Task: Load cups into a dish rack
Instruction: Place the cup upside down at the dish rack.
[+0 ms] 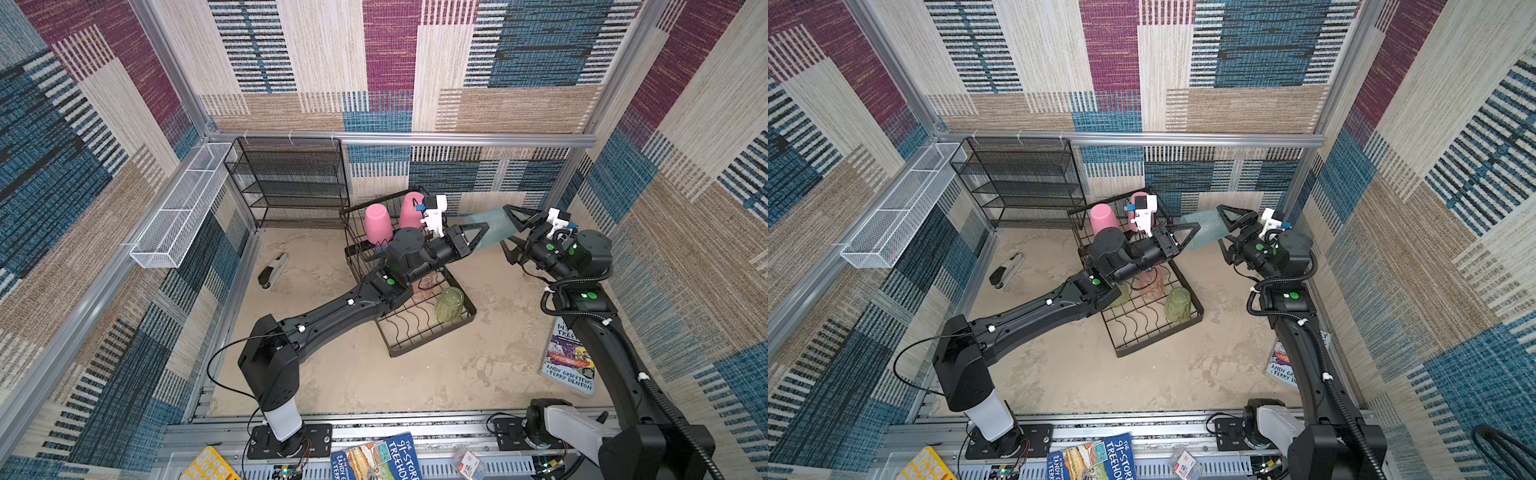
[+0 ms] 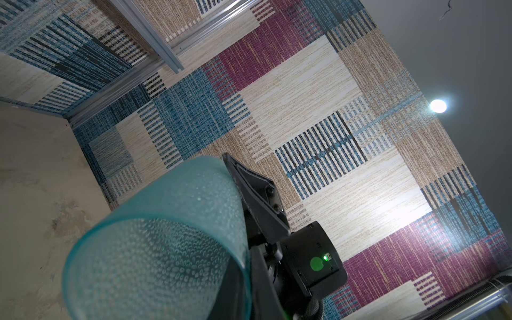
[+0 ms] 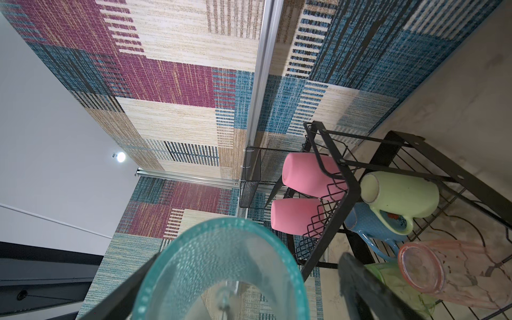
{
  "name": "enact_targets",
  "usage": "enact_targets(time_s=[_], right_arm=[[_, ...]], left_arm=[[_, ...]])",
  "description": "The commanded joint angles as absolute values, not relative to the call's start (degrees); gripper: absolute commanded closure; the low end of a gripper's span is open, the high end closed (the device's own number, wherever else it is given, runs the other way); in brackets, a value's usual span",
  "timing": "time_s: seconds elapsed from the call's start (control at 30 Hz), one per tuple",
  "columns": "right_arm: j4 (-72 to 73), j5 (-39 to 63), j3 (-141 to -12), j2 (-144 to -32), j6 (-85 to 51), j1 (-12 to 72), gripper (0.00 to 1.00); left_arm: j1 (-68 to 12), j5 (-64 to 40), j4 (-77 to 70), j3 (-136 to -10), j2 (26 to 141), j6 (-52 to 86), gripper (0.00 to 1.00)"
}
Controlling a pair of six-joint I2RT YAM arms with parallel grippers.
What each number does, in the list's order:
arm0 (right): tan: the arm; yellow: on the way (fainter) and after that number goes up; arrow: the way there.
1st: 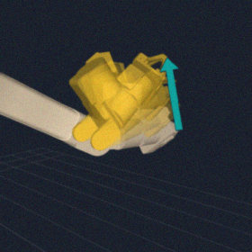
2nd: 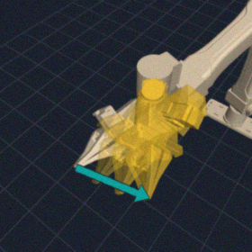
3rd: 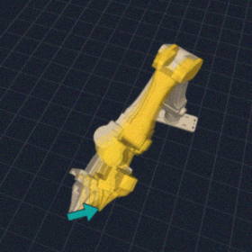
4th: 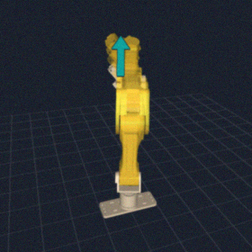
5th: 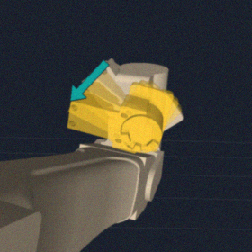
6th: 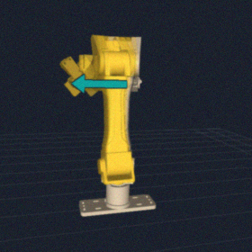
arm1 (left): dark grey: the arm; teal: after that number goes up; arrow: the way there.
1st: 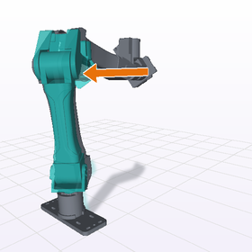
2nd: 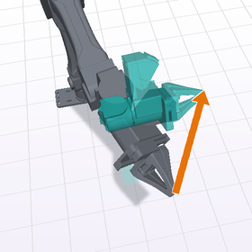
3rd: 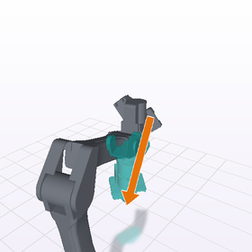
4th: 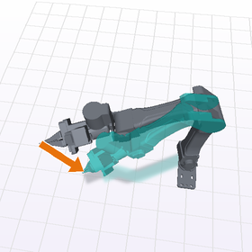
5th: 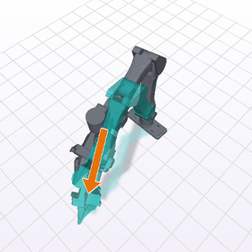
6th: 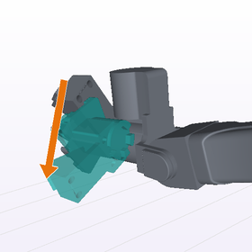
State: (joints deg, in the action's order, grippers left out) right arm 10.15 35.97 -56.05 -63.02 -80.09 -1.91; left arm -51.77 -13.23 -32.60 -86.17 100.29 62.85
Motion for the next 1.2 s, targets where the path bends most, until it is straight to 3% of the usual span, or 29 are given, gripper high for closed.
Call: enact_targets(time_s=[0.0, 0.23, 0.43, 0.53, 0.6, 0.87, 1.0, 1.17], right_arm=[[11.9, 36.1, -57.1, -63.1, -80.3, -1.9, 0.04], [10.3, 33.3, -56.9, -61.8, -78.6, -2.0, 0.10], [7.7, 29.0, -57.2, -60.0, -74.9, -2.0, 0.35], [6.8, 27.6, -57.4, -59.6, -72.8, -2.0, 0.42], [6.0, 26.7, -57.7, -59.4, -71.0, -2.0, 0.44], [1.7, 21.8, -57.9, -56.8, -59.8, -1.9, 0.46], [0.5, 19.9, -57.2, -55.1, -53.1, -1.9, 0.46], [-1.0, 17.5, -55.8, -53.1, -43.9, -0.7, 0.45]], left_arm=[[-52.4, -15.2, -37.9, -87.4, 101.1, 63.8, 1.00], [-52.9, -15.4, -38.8, -89.0, 104.0, 64.5, 1.00], [-53.0, -15.3, -38.6, -89.0, 104.6, 64.3, 1.00], [-52.9, -15.3, -38.2, -88.7, 104.4, 63.7, 0.97], [-52.9, -15.2, -37.8, -88.4, 104.2, 63.2, 0.93], [-52.2, -15.0, -27.6, -87.1, 100.7, 58.8, 0.60], [-51.1, -15.3, -20.5, -84.9, 97.4, 56.7, 0.52], [-48.9, -15.3, -3.5, -84.9, 92.0, 50.9, 0.51]])
